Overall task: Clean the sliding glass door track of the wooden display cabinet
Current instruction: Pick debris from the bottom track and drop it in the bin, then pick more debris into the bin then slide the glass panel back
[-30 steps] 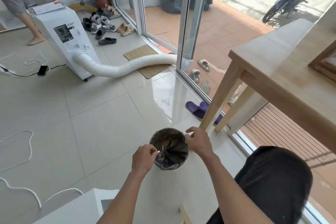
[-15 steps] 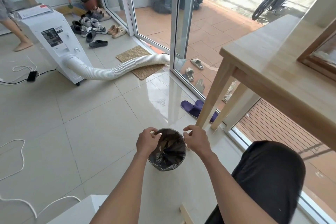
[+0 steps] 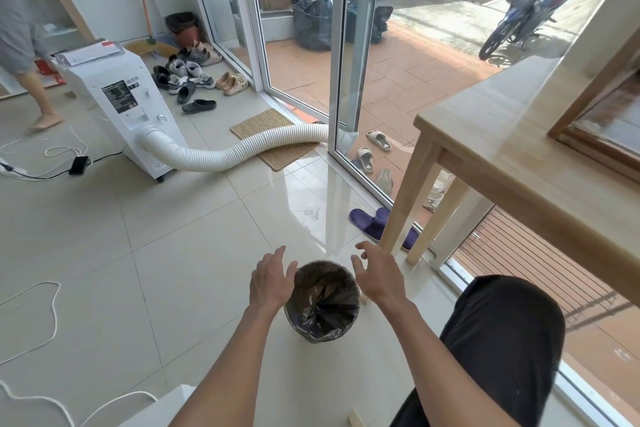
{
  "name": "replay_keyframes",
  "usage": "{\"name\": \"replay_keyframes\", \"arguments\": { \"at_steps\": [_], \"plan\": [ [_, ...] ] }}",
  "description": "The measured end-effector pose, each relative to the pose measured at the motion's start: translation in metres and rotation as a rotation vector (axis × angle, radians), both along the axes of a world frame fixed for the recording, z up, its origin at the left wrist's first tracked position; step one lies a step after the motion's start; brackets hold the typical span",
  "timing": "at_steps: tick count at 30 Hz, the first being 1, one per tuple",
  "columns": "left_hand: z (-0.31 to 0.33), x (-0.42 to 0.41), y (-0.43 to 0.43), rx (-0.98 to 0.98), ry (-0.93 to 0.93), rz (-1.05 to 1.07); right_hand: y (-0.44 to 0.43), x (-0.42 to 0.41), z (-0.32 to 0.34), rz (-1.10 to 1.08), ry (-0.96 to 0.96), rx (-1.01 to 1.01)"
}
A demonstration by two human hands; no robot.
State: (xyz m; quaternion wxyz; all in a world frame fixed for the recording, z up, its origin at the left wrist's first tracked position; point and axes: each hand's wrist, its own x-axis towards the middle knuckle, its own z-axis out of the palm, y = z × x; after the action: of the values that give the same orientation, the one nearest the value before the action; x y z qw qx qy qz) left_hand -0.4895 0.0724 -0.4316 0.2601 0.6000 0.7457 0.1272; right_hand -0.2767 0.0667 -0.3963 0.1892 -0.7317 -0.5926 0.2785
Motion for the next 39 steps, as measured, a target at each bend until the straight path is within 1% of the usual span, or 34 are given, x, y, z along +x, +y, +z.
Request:
{"name": "replay_keyframes", "arguments": {
  "at_steps": [3,6,11,14,17,21,25,30,34,36,39],
  "plan": [
    [0.028,0.003,0.013,0.164,0.061,-0.057,0.001,0.007,0.025,0.100,-0.103,0.105],
    [0.064,0.011,0.031,0.259,0.088,-0.128,0.013,0.023,0.065,0.158,-0.118,0.190],
    [0.135,0.020,0.058,0.415,0.123,-0.178,0.032,0.055,0.149,0.153,-0.175,0.456],
    [0.176,0.034,0.068,0.492,0.130,-0.229,0.031,0.082,0.193,0.120,-0.268,0.521],
    [0.210,0.066,0.072,0.544,0.126,-0.315,0.016,0.116,0.221,0.044,-0.323,0.535],
    [0.239,0.129,0.066,0.625,0.128,-0.474,-0.007,0.168,0.232,-0.071,-0.327,0.572],
    [0.254,0.204,0.056,0.655,0.115,-0.644,-0.029,0.213,0.236,-0.176,-0.370,0.570],
    [0.261,0.283,0.047,0.715,0.142,-0.805,-0.040,0.244,0.238,-0.279,-0.489,0.504],
    [0.253,0.325,0.050,0.771,0.131,-0.896,-0.039,0.260,0.230,-0.336,-0.546,0.407],
    [0.247,0.339,0.052,0.801,0.114,-0.931,-0.038,0.265,0.227,-0.333,-0.561,0.397],
    [0.240,0.354,0.059,0.819,0.117,-0.966,-0.033,0.268,0.223,-0.332,-0.636,0.386]
  ]
}}
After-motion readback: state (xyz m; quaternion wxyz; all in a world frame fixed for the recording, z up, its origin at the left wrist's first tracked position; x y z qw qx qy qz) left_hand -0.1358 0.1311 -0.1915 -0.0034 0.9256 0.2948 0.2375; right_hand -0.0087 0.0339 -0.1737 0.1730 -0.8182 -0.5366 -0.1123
